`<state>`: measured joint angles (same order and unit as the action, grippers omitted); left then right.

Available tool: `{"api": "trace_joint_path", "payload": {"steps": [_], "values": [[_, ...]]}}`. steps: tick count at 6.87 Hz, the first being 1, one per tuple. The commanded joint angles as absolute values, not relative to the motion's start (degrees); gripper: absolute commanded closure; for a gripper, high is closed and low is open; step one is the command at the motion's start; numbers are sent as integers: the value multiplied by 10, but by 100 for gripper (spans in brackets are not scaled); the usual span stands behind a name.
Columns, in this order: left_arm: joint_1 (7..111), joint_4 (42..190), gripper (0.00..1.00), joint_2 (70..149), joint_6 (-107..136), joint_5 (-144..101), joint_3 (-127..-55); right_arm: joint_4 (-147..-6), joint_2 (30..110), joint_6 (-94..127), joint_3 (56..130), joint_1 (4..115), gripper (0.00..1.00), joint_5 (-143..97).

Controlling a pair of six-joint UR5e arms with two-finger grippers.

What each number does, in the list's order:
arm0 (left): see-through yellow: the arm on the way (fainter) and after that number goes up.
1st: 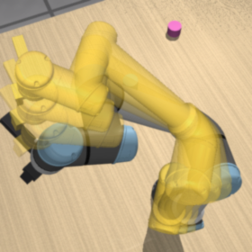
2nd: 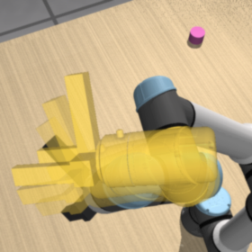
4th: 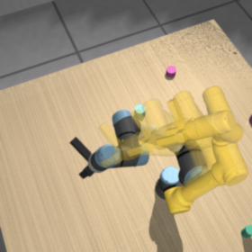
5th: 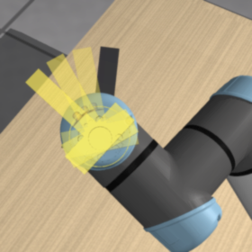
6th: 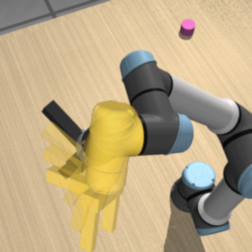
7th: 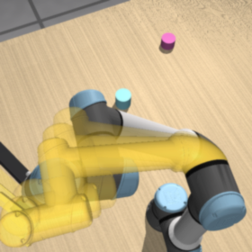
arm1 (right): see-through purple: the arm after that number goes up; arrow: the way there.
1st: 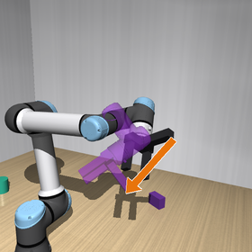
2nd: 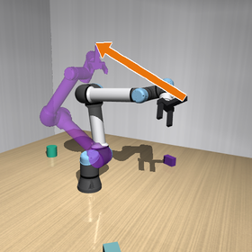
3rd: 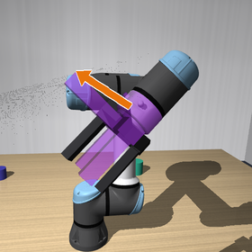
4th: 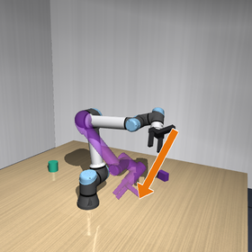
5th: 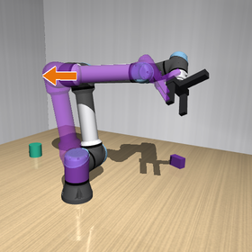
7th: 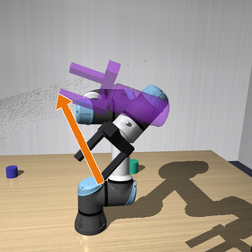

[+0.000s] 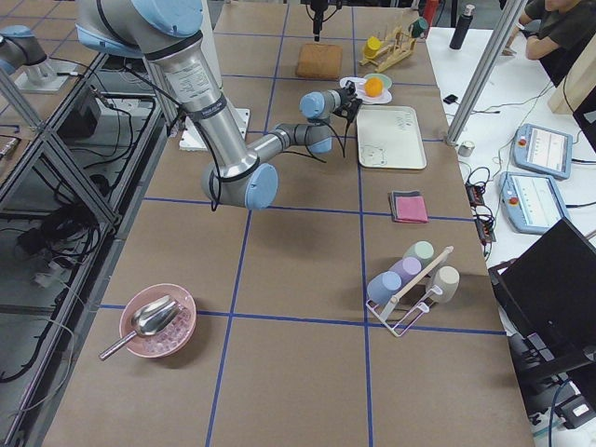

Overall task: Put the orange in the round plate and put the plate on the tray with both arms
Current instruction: 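Lift the plate with both grippers and carry it onto the bear tray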

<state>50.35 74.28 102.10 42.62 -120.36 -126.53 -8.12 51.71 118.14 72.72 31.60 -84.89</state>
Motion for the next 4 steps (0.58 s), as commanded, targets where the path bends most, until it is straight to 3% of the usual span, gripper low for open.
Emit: {"api": "trace_joint_path", "payload": {"steps": [1, 4], "values": [[521, 744, 3, 1017, 387, -1202, -1244, -81, 497, 1222, 676, 315, 100, -757], [524, 744, 3, 1017, 387, -1201, -1243, -88, 488, 1223, 622, 313, 100, -708]]}}
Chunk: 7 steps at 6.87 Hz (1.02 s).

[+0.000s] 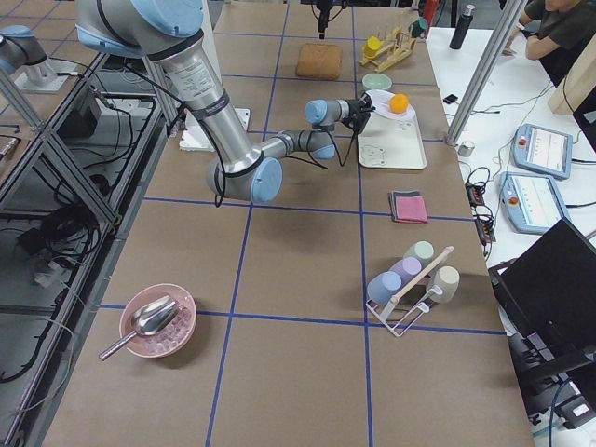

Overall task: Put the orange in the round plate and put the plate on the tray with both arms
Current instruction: 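Set the plate down on the tray with the right gripper and release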

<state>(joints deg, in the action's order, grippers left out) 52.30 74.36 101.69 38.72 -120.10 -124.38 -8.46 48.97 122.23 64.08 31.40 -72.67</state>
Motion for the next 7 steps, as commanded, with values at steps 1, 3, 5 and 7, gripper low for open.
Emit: {"api": "trace_joint_path", "payload": {"steps": [1, 3, 5, 7], "values": [[525, 744, 3, 1017, 387, -1200, -1243, -90, 486, 1223, 606, 309, 100, -698], [525, 744, 3, 1017, 387, -1201, -1243, -130, 476, 1218, 606, 308, 27, -704], [526, 744, 3, 1017, 387, -1201, -1243, -165, 473, 1195, 613, 313, 0, -741], [534, 744, 3, 1017, 374, -1202, -1240, -232, 481, 1080, 664, 362, 0, -906]]}}
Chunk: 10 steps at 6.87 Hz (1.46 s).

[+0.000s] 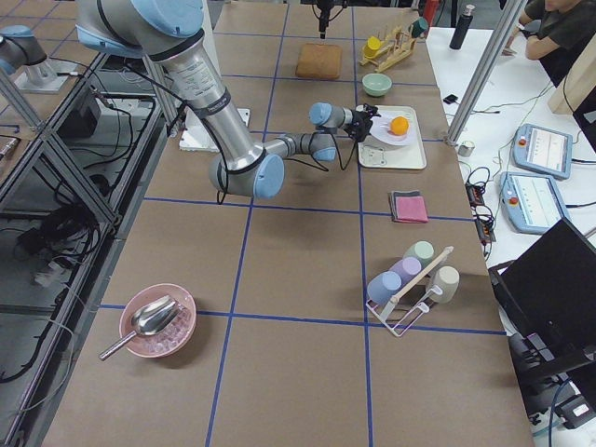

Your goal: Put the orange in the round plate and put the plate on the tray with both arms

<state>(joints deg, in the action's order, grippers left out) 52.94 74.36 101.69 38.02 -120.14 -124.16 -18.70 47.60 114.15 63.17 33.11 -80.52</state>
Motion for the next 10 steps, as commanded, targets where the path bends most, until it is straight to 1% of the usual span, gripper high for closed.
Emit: {"api": "trace_joint_path", "payload": {"steps": [1, 2, 3, 4, 5, 6, 7, 8, 9, 10], "values": [[537, 744, 3, 1016, 369, -1202, -1238, -316, 510, 1012, 733, 398, 0, -1011], [547, 744, 3, 1016, 338, -1204, -1228, -398, 531, 904, 781, 423, 0, -1084], [568, 744, 3, 1015, 284, -1205, -1221, -444, 553, 830, 802, 457, 0, -1161], [596, 746, 3, 997, 218, -1206, -1217, -502, 570, 750, 822, 511, 0, -1235], [629, 749, 3, 991, 157, -1207, -1204, -599, 600, 641, 878, 548, 0, -1266], [650, 751, 3, 974, 124, -1208, -1198, -703, 659, 525, 969, 581, 0, -1269], [669, 751, 2, 956, 107, -1208, -1197, -802, 704, 426, 1035, 617, 0, -1269], [688, 768, 2, 922, 71, -1229, -1196, -848, 752, 342, 1066, 661, 0, -1270], [715, 814, 2, 886, 36, -1241, -1181, -858, 791, 264, 1063, 704, 0, -1276], [735, 855, 2, 861, 9, -1241, -1160, -896, 813, 200, 1061, 734, 0, -1285]]}}
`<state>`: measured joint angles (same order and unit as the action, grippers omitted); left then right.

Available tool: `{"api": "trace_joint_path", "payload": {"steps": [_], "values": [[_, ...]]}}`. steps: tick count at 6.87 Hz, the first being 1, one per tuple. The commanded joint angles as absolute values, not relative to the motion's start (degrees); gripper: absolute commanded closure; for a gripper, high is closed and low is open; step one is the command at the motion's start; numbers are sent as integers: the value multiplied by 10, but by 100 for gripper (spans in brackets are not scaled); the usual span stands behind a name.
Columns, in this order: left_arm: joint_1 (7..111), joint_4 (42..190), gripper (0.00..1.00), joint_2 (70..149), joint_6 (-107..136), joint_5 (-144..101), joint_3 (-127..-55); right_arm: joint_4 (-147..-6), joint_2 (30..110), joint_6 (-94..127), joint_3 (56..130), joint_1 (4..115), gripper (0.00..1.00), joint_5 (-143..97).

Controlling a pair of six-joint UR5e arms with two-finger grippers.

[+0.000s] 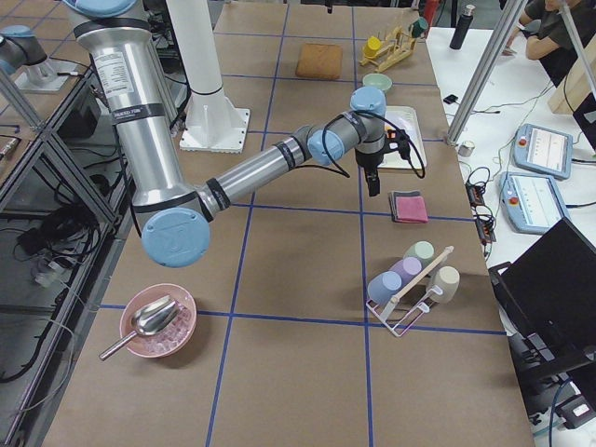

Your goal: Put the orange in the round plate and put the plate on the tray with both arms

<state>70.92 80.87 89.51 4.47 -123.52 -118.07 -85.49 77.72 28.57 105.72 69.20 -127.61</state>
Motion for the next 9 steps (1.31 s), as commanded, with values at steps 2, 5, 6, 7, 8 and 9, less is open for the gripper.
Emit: {"api": "trace_joint_path", "payload": {"steps": [2, 5, 6, 7, 8, 9], "values": [[779, 882, 2, 857, -47, -1244, -1115, -958, 865, 47, 1065, 805, 0, -1291], [799, 900, 2, 826, -55, -1290, -1088, -955, 965, -5, 1062, 878, 0, -1341], [804, 900, 2, 826, -55, -1291, -1083, -954, 969, -5, 1063, 881, 0, -1341], [804, 900, 2, 826, -54, -1291, -1083, -954, 969, -5, 1064, 882, 0, -1342], [805, 900, 2, 826, -54, -1291, -1083, -954, 969, -5, 1065, 882, 0, -1342], [805, 900, 2, 826, -54, -1291, -1084, -954, 968, -5, 1066, 882, 0, -1342]]}}
